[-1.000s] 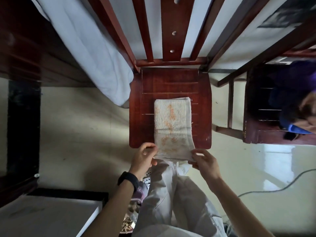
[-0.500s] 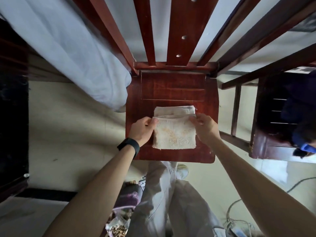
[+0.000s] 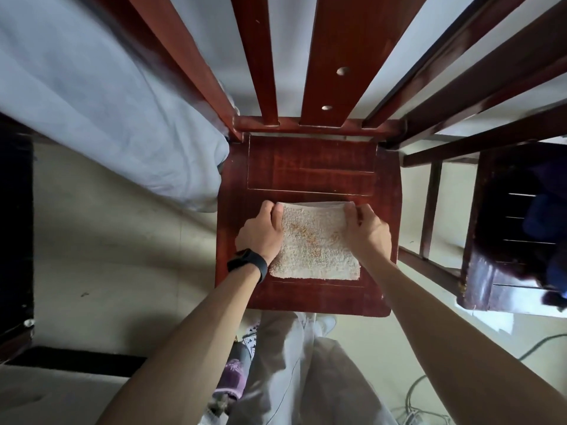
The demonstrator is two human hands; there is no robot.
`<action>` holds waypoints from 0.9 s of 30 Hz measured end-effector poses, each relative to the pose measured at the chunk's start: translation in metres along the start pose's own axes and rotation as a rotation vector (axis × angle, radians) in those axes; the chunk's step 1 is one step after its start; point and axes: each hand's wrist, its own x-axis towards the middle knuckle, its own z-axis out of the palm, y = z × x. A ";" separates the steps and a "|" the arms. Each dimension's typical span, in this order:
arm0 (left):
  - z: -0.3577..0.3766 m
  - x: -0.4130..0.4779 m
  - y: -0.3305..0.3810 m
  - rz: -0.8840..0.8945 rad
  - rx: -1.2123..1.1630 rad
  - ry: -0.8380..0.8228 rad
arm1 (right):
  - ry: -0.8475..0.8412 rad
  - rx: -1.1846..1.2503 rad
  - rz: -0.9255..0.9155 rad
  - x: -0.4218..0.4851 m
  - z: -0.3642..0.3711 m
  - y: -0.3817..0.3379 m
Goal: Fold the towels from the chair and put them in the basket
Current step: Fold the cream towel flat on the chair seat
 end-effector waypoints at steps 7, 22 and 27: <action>0.004 -0.002 0.003 -0.020 0.015 0.041 | 0.118 -0.027 0.049 -0.001 0.012 0.000; 0.040 -0.048 -0.031 0.579 0.342 0.055 | 0.065 -0.347 -0.493 -0.054 0.043 0.022; 0.049 -0.028 -0.042 0.500 0.378 0.017 | 0.016 -0.439 -0.454 -0.034 0.047 0.021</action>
